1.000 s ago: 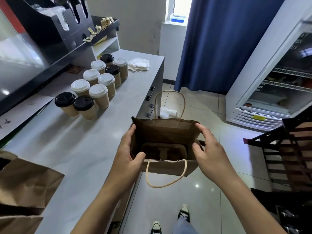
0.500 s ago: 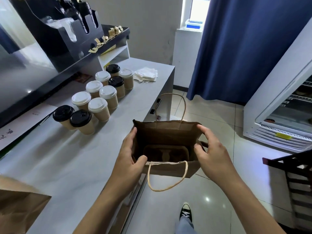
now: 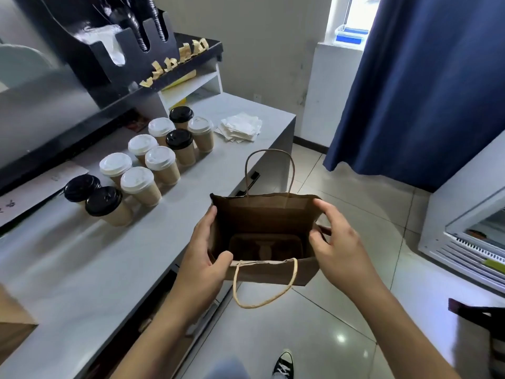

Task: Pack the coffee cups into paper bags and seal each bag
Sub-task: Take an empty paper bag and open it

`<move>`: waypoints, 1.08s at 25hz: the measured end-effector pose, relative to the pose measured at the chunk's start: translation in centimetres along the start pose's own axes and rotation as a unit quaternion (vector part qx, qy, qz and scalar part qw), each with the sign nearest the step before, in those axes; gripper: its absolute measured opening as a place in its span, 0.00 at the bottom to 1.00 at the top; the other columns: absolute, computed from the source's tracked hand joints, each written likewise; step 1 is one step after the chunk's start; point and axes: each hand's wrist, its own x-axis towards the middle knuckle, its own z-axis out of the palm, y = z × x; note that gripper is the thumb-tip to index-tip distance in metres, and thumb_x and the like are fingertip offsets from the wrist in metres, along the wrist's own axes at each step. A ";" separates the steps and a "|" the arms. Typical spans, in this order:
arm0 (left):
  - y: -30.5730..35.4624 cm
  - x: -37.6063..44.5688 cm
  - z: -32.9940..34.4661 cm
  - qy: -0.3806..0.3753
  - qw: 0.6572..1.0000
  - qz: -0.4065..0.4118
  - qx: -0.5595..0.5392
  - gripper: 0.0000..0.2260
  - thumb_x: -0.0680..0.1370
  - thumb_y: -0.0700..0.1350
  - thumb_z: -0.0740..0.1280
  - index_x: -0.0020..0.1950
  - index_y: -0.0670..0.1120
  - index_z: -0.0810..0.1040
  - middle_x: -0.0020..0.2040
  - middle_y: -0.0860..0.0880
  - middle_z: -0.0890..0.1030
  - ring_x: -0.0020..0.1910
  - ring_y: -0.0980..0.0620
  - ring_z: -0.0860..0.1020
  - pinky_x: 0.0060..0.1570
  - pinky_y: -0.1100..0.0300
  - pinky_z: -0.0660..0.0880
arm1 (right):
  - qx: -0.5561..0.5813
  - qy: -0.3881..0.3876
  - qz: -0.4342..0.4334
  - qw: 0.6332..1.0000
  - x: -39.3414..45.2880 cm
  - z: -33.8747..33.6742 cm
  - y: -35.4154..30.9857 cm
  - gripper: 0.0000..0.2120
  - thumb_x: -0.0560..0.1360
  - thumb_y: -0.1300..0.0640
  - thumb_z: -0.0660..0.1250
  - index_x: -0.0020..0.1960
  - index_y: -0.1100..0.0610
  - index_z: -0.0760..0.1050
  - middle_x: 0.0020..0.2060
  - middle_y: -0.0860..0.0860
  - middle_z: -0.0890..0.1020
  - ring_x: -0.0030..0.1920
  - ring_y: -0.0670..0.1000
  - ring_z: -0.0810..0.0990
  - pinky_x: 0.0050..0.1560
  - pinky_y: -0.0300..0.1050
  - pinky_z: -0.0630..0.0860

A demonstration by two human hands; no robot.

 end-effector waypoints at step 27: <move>0.7 17.6 -3.5 0.118 0.990 -0.077 0.018 0.39 0.76 0.39 0.71 0.81 0.62 0.57 0.76 0.66 0.60 0.67 0.77 0.61 0.70 0.69 0.57 | -0.045 -0.151 -0.061 0.986 25.5 5.0 -6.0 0.26 0.84 0.57 0.61 0.75 0.35 0.62 0.62 0.39 0.72 0.58 0.41 0.73 0.49 0.41 0.77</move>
